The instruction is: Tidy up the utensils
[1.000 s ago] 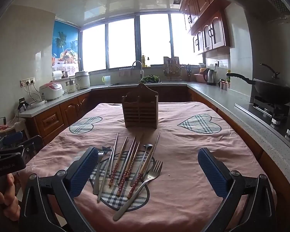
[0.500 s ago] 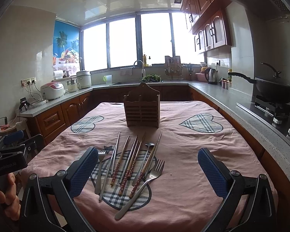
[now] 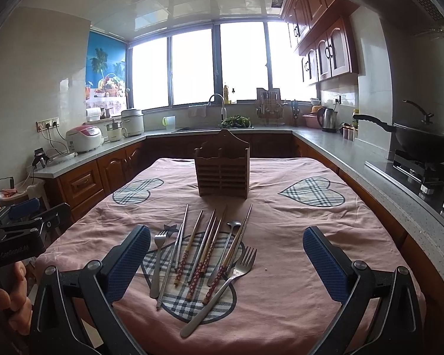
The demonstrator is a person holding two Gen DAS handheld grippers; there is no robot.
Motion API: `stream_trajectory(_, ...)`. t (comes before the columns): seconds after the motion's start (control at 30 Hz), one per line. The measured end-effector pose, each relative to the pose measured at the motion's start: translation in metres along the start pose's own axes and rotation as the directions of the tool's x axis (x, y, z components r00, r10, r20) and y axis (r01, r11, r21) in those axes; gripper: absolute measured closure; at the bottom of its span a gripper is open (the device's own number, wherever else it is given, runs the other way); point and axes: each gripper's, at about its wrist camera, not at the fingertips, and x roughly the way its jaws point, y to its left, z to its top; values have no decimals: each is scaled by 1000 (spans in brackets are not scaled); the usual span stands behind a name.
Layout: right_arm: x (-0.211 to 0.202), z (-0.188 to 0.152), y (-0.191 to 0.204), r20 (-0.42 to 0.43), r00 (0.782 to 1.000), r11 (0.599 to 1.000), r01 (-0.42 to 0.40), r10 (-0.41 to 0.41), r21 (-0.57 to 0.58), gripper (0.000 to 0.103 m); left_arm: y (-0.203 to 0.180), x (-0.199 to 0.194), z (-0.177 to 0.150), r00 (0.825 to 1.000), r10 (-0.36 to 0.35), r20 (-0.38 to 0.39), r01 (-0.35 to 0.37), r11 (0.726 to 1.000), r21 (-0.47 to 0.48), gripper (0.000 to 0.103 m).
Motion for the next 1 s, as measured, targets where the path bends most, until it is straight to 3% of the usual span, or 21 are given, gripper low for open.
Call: stream_trajectory(1.0,6,0,0,-11,1000,1000,-6,6,2,0,2,8,1,1000,4,-20,-4,1000,0,0)
